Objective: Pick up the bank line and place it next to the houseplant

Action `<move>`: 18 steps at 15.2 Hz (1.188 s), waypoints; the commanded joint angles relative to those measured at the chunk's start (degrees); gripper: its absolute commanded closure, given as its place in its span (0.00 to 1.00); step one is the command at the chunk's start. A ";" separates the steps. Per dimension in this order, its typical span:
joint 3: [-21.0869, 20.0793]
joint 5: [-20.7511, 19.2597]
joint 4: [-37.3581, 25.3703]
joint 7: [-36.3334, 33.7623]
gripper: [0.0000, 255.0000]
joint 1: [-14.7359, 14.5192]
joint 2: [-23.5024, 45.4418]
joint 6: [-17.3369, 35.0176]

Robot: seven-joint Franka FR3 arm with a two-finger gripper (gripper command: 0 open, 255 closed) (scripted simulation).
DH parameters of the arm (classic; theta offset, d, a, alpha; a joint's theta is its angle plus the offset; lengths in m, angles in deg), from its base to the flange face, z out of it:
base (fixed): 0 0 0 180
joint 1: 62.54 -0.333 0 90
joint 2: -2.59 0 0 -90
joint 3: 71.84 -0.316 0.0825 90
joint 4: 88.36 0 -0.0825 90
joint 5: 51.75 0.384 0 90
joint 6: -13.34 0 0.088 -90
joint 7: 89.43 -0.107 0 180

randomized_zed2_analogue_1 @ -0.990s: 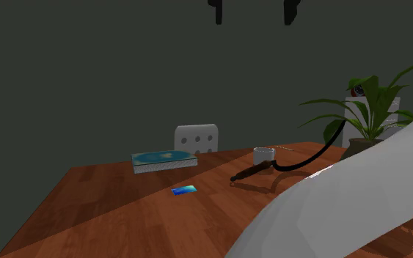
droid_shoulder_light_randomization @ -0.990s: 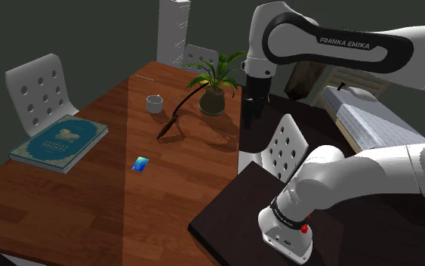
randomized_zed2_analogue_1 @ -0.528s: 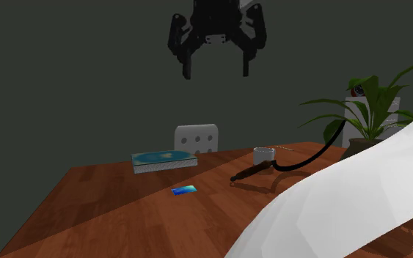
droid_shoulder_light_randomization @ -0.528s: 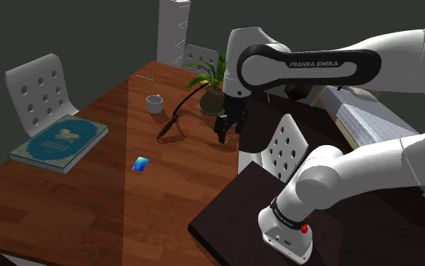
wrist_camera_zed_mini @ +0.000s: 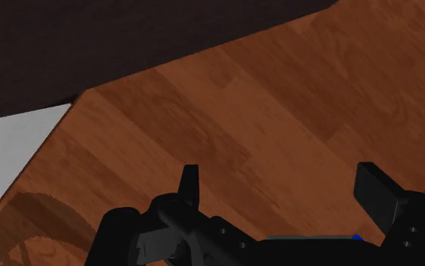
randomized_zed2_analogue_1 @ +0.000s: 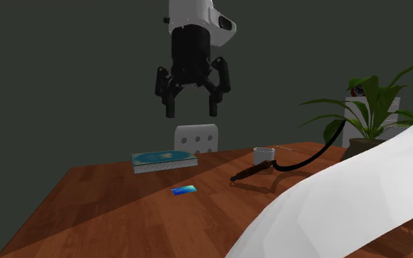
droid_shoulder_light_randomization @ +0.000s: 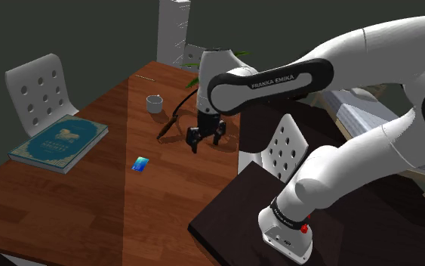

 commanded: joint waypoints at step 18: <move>-1.06 -26.55 -25.34 -50.31 0.00 -2.27 45.40 23.18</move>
